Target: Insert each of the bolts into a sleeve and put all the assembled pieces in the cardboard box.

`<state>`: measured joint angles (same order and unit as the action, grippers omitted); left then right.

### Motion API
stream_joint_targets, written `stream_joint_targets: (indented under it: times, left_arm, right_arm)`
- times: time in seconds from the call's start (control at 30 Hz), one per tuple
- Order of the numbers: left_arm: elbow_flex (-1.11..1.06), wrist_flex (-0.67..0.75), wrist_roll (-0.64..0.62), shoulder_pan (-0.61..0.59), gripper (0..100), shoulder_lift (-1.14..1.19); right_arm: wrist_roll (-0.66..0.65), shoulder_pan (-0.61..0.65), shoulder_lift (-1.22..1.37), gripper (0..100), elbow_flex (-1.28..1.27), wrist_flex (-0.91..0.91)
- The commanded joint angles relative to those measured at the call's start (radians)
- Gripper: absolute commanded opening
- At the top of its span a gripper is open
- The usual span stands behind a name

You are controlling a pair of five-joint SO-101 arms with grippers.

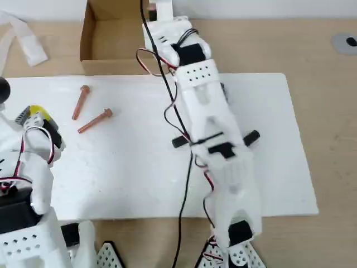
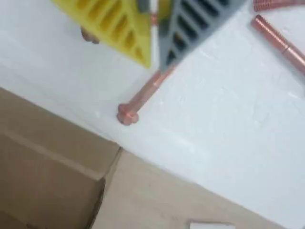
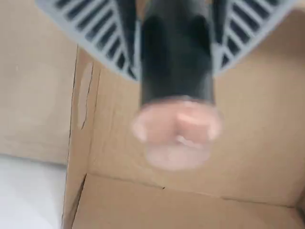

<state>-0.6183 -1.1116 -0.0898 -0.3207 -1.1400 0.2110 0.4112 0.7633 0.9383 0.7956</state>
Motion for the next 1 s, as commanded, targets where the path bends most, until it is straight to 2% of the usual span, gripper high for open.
stream_joint_targets:
  times: [0.0,0.17,0.3,0.37,0.57,0.77,0.87,0.97]
  left_arm:
    - [-0.008,0.021,0.005,-0.012,0,-0.008]
    - [-0.035,0.021,0.005,-0.011,0,-0.008]
    - [-0.061,0.021,0.005,-0.011,0,-0.008]
    - [-0.069,0.02,0.005,-0.011,0,-0.008]
    - [-0.074,0.012,0.005,-0.017,11,-0.008]
    - [-0.074,0.012,0.0,-0.017,13,0.001]
    - [-0.084,0.002,-0.035,-0.071,13,0.007]
    - [-0.08,-0.003,-0.077,-0.184,13,0.068]
  right_arm:
    - [-0.031,-0.018,0.174,0.9,0.309,-0.029]
    - [-0.035,-0.036,0.417,1.2,0.556,-0.031]
    - [-0.041,-0.045,0.542,1.3,0.654,-0.08]
    - [-0.075,-0.051,0.575,3.3,0.654,-0.103]
    - [-0.123,-0.051,0.587,20.9,0.61,-0.044]
    - [-0.163,-0.05,0.587,22.1,0.611,0.014]
    - [-0.163,-0.054,0.576,21.9,0.627,0.023]
    - [-0.16,-0.054,0.549,21.8,0.654,0.107]
